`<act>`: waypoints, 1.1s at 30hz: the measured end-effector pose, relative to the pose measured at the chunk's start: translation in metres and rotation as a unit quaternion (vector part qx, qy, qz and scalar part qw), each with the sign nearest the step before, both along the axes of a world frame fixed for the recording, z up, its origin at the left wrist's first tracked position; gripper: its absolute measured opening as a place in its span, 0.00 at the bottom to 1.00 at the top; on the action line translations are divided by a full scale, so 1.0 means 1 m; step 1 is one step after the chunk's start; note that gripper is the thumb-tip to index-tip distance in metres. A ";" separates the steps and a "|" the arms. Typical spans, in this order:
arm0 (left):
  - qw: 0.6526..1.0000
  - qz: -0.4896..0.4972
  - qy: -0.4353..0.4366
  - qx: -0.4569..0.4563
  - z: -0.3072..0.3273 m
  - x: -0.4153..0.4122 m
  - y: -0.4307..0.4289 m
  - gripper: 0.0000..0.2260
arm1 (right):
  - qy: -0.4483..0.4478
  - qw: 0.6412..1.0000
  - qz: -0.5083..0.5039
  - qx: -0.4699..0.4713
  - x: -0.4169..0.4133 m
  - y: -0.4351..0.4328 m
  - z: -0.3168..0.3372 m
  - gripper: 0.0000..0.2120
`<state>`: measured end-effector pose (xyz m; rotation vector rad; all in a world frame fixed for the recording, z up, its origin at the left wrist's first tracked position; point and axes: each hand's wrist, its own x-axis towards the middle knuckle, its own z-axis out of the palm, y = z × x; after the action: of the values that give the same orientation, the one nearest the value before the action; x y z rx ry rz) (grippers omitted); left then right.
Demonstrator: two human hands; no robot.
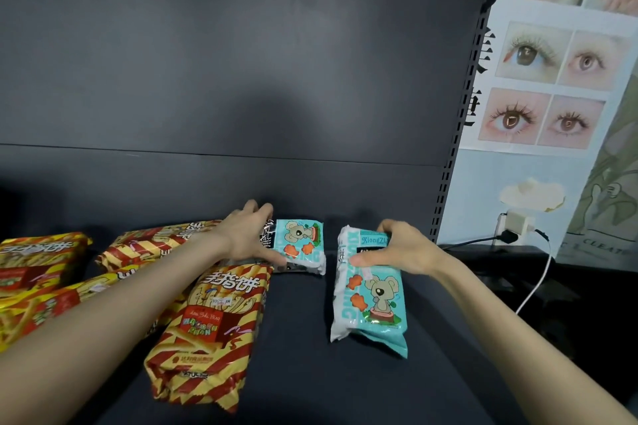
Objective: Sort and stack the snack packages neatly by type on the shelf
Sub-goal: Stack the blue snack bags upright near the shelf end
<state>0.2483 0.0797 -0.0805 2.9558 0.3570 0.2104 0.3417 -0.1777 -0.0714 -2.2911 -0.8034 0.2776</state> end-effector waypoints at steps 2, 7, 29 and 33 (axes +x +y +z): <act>1.000 -0.003 -0.003 0.000 -0.001 -0.001 -0.001 0.40 | -0.037 0.998 -0.011 0.039 -0.002 0.002 0.002 0.24; 0.998 -0.008 -0.049 -0.034 -0.001 -0.005 -0.002 0.36 | -0.112 0.987 -0.023 0.113 -0.007 0.006 0.002 0.25; 0.969 -0.035 -0.059 -0.238 0.016 -0.004 0.020 0.26 | -0.025 0.978 -0.012 0.206 -0.009 0.025 -0.012 0.23; 0.979 -0.016 0.038 -0.200 0.024 -0.008 0.018 0.24 | -0.024 0.977 0.008 0.214 -0.008 0.026 -0.013 0.20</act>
<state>0.2401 0.0980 -0.0567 2.5732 0.3186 0.0170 0.3339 -0.1515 -0.0842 -1.8924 -0.8166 0.0473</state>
